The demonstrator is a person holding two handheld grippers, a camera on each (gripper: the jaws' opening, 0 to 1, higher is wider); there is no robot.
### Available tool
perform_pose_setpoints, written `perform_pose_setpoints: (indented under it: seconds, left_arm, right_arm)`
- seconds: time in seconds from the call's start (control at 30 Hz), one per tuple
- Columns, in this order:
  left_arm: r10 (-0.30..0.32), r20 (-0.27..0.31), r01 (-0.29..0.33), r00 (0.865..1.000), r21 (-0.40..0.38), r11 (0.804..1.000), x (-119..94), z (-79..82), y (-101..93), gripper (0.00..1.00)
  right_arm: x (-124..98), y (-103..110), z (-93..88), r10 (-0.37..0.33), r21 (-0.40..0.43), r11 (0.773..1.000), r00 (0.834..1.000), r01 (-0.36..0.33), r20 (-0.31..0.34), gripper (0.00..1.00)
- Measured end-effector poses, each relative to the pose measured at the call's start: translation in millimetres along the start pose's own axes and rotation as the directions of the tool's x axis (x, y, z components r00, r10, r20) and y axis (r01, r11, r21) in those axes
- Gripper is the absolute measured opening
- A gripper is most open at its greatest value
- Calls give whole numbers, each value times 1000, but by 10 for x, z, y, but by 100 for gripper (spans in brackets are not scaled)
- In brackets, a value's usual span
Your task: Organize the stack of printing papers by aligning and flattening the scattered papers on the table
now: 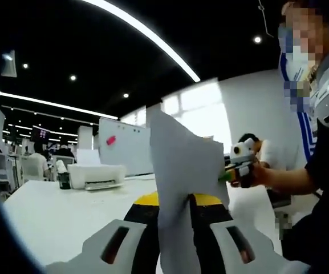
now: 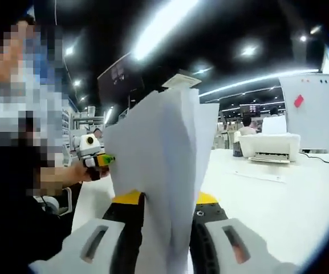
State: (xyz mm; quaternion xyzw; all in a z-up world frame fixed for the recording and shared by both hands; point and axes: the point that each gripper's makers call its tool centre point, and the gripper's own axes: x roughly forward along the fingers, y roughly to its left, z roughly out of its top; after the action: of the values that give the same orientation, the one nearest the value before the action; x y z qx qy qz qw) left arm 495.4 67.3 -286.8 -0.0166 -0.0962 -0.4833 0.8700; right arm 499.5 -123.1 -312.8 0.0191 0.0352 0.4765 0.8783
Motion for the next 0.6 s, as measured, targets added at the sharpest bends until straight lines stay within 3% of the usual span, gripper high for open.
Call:
perform_pose_setpoints:
  seconds: [0.17,0.27,0.37,0.53,0.6]
  left_arm:
    - [-3,9,3,1000,3,1000,10,41,-18,29]
    - [-1,9,1,1000,17,1000,40,66,-28,32]
    - [-3,8,3,1000,29,1000,64,75,-37,33]
    - [0,6,-1,1000,27,1000,76,61,-32,33]
    - [4,4,-4,1000,29,1000,67,65,-20,30]
  right_arm:
    - [-54,-24,19,-51,14,999,999,51,6,29]
    - [-63,-42,60,-82,52,995,996,80,30,39]
    - [-71,-54,90,-123,39,992,992,121,39,45]
    - [-4,-23,45,-125,17,992,992,125,7,44]
    - [-14,-41,43,-127,1,992,992,127,2,37]
